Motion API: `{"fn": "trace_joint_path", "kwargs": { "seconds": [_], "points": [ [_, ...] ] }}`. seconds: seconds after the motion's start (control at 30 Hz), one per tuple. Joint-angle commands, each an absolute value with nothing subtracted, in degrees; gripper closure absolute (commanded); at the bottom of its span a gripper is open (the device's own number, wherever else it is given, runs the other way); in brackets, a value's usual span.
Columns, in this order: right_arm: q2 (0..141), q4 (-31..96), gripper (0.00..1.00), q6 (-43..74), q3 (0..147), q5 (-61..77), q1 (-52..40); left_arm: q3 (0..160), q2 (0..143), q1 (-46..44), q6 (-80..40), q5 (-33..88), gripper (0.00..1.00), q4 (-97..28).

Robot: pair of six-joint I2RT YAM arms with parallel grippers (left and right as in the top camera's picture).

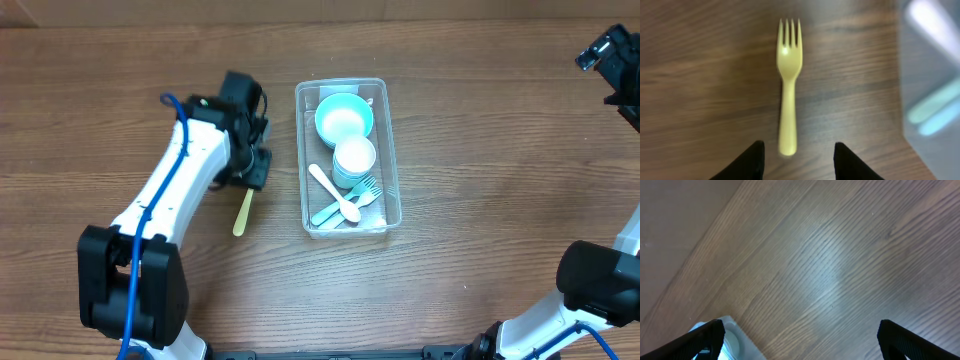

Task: Pack container
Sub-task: 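Return the left gripper and grasp the yellow fork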

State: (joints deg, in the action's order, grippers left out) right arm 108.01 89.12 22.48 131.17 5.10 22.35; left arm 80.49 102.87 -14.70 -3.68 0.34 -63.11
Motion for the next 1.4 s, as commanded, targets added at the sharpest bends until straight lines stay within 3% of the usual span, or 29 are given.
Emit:
{"fn": "trace_joint_path", "kwargs": {
  "seconds": [0.0, 0.23, 0.4, 0.63, 0.73, 0.97, 1.1, 1.27, 1.37],
  "points": [
    [107.22, 88.84, 0.00, 22.79, 131.44, 4.78, 22.26, 70.57, 102.26, -15.20, -10.57, 2.66, 0.54, -55.31],
    [107.22, 88.84, 0.00, 22.76, 131.44, 4.78, 22.26, 59.13, 102.63, -15.29, -11.81, -0.23, 0.51, -41.41],
    [107.22, 88.84, 0.00, 22.76, 131.44, 4.78, 22.26, 58.15, 102.67, -15.29, -11.57, -2.11, 0.53, -39.11],
    [107.22, 88.84, 0.00, 22.76, 131.44, 4.78, 22.26, 58.15, 102.74, -15.27, -10.20, -4.89, 0.44, -31.97],
    [107.22, 88.84, 0.00, 22.76, 131.44, 4.78, 22.26, 58.15, 102.85, -15.29, -10.28, -4.12, 0.69, -31.05],
    [107.22, 88.84, 0.00, 22.76, 131.44, 4.78, 22.26, 58.13, 102.85, -15.29, -8.43, -0.69, 0.76, -33.19],
    [107.22, 88.84, 0.00, 22.76, 131.44, 4.78, 22.26, 58.17, 102.85, -15.29, -5.63, 1.69, 0.95, -33.82],
    [107.22, 88.84, 0.00, 22.76, 131.44, 4.78, 22.26, 63.79, 102.08, -15.29, -2.76, -2.76, 0.96, -40.82],
    [107.22, 88.84, 0.00, 22.76, 131.44, 4.78, 22.26, 79.11, 100.47, -15.46, -0.95, -4.40, 0.96, -54.65]
  ]
}}
